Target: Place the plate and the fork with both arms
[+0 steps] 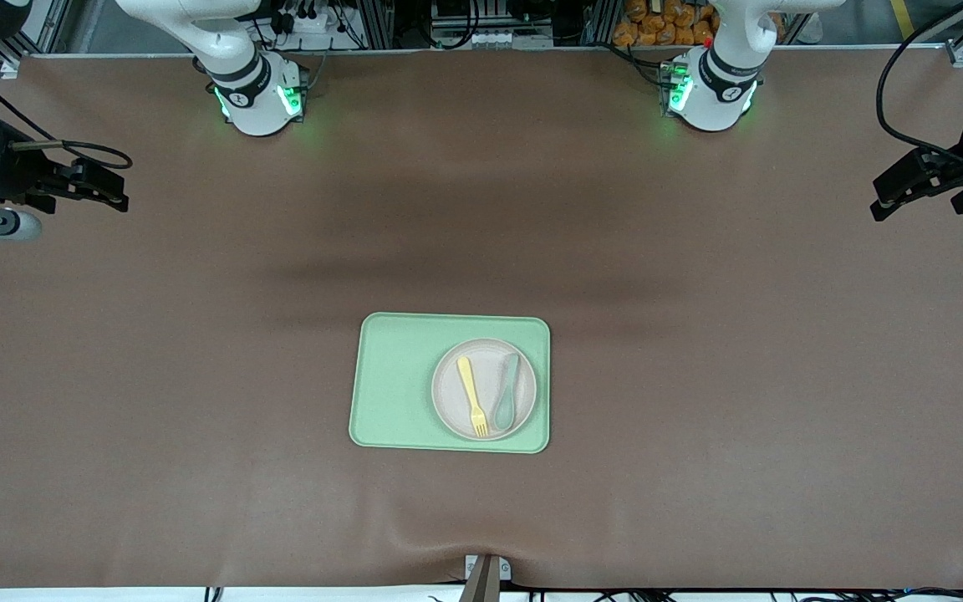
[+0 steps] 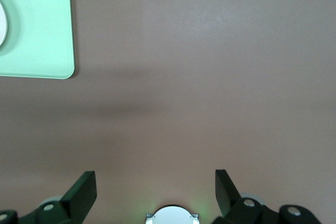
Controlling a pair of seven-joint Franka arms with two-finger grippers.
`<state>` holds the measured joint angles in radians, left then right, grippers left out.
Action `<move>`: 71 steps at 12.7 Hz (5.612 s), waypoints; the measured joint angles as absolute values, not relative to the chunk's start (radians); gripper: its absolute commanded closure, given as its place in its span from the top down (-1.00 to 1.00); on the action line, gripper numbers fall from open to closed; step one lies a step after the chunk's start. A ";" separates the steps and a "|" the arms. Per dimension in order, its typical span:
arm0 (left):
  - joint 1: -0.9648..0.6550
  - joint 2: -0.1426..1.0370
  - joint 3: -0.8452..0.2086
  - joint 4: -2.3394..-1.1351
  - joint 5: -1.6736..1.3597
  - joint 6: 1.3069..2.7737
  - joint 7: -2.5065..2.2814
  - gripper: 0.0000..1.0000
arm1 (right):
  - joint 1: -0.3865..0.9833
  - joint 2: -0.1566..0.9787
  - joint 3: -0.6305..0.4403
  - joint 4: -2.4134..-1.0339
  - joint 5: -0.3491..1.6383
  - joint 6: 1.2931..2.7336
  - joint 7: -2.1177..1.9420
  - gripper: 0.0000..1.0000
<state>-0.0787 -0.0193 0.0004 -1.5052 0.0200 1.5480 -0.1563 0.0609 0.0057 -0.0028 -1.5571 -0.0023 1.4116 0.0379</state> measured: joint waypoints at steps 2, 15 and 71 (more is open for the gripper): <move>-0.079 -0.019 0.000 -1.505 0.020 1.548 -0.156 1.00 | 0.061 0.006 -0.003 -1.557 -0.002 1.412 0.038 1.00; -0.079 -0.020 -0.005 -1.506 0.020 1.547 -0.157 1.00 | 0.138 0.085 0.003 -1.569 0.060 1.442 0.040 1.00; -0.090 -0.005 -0.035 -1.537 0.020 1.540 -0.157 1.00 | 0.732 0.943 -0.120 -1.145 0.018 2.340 0.473 -1.00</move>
